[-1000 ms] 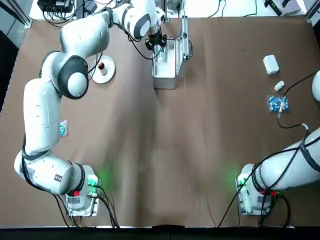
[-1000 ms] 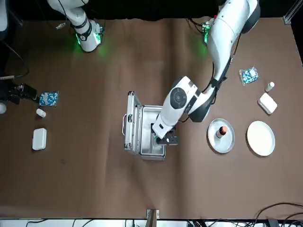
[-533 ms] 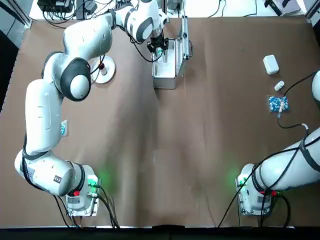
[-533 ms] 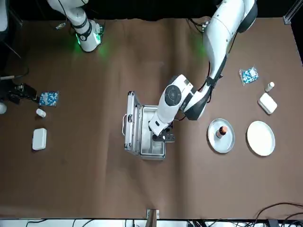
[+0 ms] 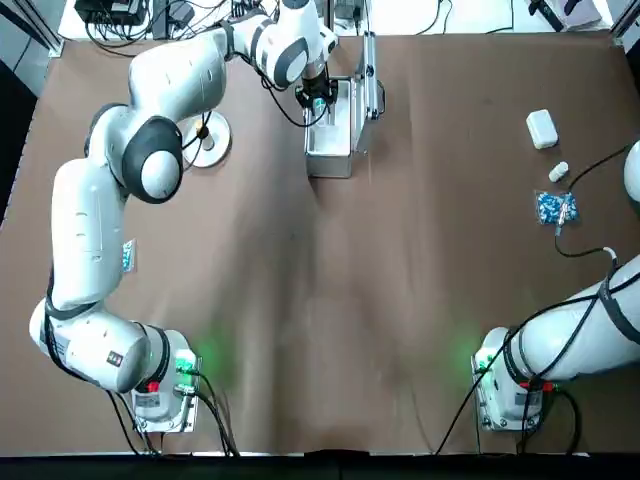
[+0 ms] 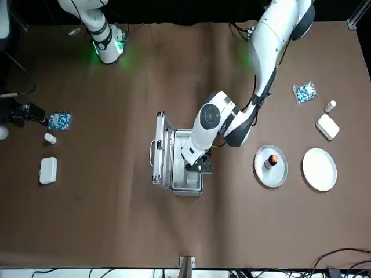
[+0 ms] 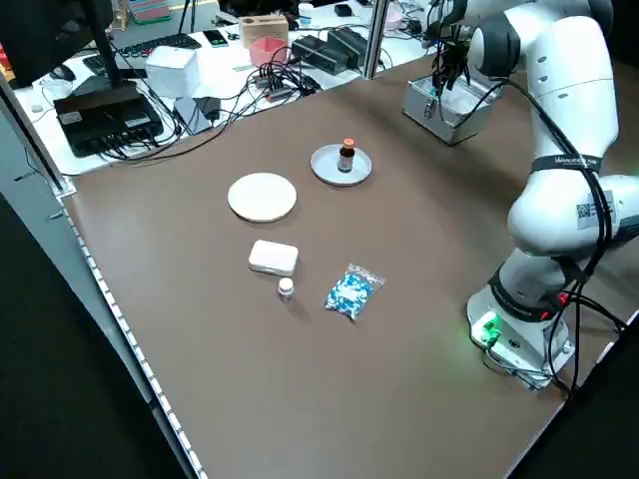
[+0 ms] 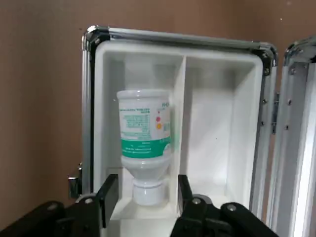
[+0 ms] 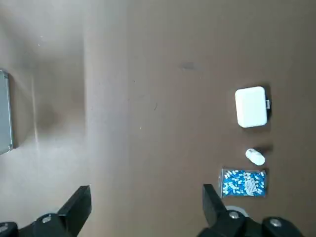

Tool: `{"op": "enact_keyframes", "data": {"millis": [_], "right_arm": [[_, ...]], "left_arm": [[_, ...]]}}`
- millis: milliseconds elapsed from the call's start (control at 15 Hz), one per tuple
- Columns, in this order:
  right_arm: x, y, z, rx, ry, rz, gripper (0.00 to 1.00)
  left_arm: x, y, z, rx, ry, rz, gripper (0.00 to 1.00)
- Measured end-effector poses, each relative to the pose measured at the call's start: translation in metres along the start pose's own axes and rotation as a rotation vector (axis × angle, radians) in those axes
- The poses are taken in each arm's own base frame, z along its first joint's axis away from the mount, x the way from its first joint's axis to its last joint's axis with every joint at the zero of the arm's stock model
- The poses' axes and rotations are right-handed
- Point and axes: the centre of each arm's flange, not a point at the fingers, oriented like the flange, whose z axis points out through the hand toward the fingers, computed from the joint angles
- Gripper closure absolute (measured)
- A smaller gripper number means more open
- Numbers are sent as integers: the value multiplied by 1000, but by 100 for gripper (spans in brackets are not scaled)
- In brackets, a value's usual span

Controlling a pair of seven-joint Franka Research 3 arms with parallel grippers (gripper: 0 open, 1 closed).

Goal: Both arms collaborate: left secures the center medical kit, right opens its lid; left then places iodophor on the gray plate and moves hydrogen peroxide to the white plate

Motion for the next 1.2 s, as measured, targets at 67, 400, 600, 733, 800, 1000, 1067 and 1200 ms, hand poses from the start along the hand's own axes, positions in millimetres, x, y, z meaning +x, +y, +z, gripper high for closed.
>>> {"op": "enact_keyframes", "data": {"millis": [67, 400, 600, 733, 800, 1000, 1067, 1200], "right_arm": [[0, 0, 0, 0, 0, 0, 0], [0, 0, 0, 0, 0, 0, 0], [0, 0, 0, 0, 0, 0, 0], [0, 0, 0, 0, 0, 0, 0], [0, 0, 0, 0, 0, 0, 0], [0, 0, 0, 0, 0, 0, 0], [0, 0, 0, 0, 0, 0, 0], [0, 0, 0, 0, -1, 0, 0]], "left_arm": [[-1, 0, 1, 2, 1, 3, 43], [-1, 0, 4, 13, 2, 28, 47], [-1, -2, 7, 17, 0, 34, 52], [-1, -2, 8, 18, -1, 44, 52], [-1, -2, 9, 18, -2, 46, 52], [-2, -3, 13, 21, -7, 47, 54], [-2, -3, 14, 21, -9, 47, 54], [-3, -3, 17, 22, -12, 47, 54]]}}
